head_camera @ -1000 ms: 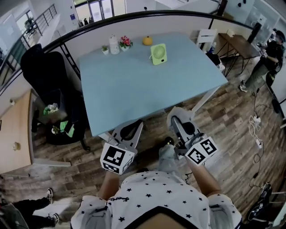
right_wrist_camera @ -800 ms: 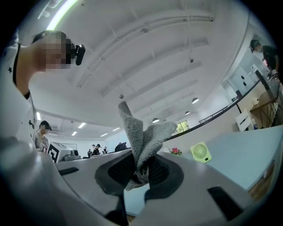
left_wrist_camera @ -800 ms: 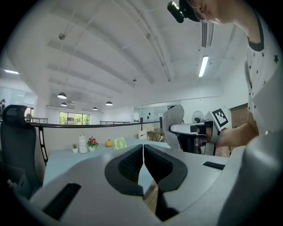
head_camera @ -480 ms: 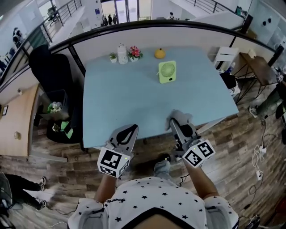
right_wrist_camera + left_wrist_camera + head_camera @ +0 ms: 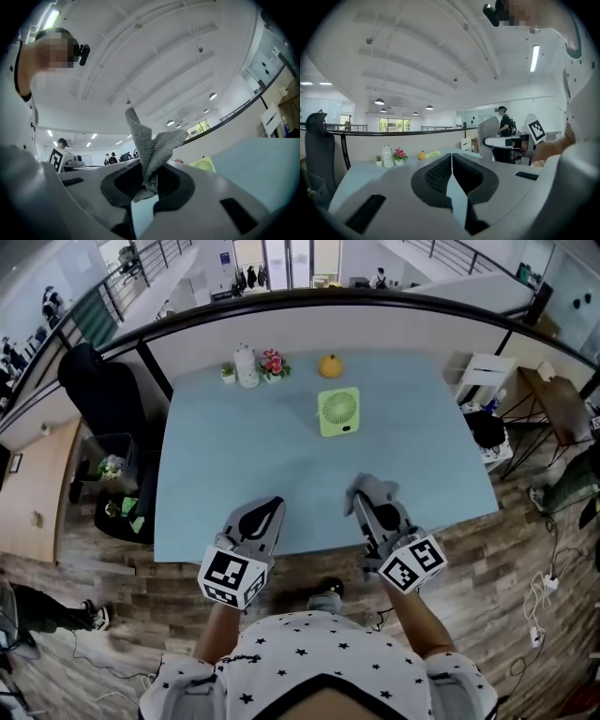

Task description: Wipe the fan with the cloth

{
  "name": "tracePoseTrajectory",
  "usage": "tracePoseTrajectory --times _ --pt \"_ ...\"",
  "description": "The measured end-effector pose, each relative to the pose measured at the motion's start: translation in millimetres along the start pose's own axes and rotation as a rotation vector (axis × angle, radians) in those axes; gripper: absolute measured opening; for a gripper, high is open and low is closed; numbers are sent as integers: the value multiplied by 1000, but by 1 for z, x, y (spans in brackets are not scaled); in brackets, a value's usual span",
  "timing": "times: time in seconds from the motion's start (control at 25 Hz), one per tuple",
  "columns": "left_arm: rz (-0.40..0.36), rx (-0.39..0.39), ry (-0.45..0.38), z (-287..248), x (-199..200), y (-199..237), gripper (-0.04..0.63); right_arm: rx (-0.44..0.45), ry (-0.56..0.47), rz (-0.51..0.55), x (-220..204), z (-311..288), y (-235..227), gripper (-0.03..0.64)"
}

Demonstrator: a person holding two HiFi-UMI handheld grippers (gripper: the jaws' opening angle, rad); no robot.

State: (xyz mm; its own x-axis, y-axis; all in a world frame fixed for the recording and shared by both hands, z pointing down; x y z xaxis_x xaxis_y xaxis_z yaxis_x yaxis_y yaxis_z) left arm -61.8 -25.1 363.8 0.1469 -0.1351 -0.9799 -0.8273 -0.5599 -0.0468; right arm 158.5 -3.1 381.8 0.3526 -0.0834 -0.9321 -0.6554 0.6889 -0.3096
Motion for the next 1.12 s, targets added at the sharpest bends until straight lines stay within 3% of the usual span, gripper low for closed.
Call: tracePoseTrajectory --times 0.4,1.12 --pt "14 14 7 -63 9 -37 32 0 43 -5 12 12 -71 44" --pt "60 158 12 -142 1 41 32 44 293 149 -16 -132 -179 44"
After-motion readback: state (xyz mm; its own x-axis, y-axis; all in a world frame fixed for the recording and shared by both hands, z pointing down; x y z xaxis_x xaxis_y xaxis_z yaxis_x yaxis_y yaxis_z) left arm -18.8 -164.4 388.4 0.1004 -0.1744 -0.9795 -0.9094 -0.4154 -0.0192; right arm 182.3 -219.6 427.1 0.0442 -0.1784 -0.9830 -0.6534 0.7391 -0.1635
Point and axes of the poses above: the fingertips, and each gripper's own axes: z backward along the fingers, y to its left, x out of its top, the point moved 6 cm from there along z, backward along the fingers, and after that the axes turned 14 degrees about x, right-handed, at the moved point
